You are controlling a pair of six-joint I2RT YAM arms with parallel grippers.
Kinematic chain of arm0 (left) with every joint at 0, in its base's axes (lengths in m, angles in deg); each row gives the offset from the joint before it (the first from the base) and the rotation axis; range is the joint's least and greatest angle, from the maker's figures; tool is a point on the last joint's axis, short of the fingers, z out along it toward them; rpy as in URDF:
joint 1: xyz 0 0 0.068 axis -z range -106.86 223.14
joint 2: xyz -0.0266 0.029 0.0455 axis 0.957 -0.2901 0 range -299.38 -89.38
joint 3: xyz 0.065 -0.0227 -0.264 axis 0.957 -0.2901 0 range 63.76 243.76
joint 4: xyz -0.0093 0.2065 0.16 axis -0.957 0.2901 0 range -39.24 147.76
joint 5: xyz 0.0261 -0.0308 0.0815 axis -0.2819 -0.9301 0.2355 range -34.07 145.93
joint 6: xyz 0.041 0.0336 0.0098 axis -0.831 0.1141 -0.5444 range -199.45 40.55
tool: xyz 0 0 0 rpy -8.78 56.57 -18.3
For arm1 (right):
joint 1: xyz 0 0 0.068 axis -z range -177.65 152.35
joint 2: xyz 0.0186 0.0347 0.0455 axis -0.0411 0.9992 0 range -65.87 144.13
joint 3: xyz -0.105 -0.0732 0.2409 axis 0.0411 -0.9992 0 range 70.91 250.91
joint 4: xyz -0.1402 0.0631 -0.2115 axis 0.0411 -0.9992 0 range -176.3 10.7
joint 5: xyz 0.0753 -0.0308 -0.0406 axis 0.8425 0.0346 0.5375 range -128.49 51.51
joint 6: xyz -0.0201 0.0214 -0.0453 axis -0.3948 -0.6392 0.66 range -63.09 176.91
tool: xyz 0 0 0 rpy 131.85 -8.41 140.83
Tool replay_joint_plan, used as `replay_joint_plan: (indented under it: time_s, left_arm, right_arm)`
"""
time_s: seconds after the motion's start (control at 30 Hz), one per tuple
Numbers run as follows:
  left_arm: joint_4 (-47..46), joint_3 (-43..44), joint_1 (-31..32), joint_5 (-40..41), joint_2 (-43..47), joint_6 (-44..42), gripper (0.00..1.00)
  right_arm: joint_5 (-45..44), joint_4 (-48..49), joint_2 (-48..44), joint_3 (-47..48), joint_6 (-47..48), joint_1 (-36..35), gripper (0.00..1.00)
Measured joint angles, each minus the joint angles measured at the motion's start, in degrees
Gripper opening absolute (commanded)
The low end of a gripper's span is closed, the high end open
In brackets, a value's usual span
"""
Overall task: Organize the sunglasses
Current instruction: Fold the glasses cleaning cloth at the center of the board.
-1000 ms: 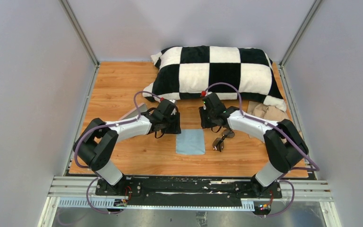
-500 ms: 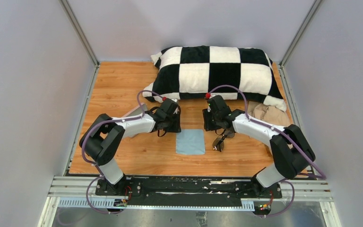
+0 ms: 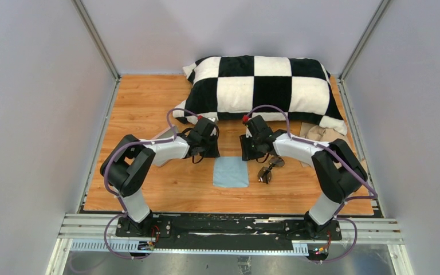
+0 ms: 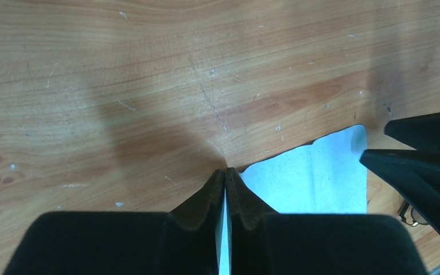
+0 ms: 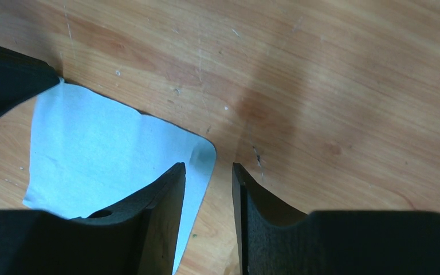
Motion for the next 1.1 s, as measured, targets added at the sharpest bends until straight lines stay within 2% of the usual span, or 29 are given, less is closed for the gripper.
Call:
replay_joint_plan:
  time_s: [0.13,0.27,0.37,0.47,0.5,1.1]
  left_arm:
    - [-0.4,0.0,0.0,-1.0,-0.2,0.2,0.01]
    - [-0.4,0.0,0.0,-1.5,-0.2,0.1,0.00]
    - [-0.3,0.0,0.0,-1.6,-0.2,0.1,0.00]
    - [0.1,0.0,0.0,-1.5,0.0,0.0,0.00]
    - [0.5,0.0,0.0,-1.5,0.1,-0.1,0.00]
    - [6.2,0.3,0.0,-1.2,2.0,-2.0,0.00]
  right_arm:
    - [1.5,0.1,2.4,1.8,0.5,0.0,0.37]
    - [2.1,0.3,3.5,2.9,0.9,0.0,0.35]
    - [2.9,0.3,4.4,3.9,1.1,0.0,0.22]
    - [3.4,0.3,4.9,4.1,1.5,0.0,0.03]
    - [3.7,0.2,4.9,4.1,1.6,0.0,0.00]
    - [4.3,-0.2,2.2,3.1,1.9,0.0,0.00]
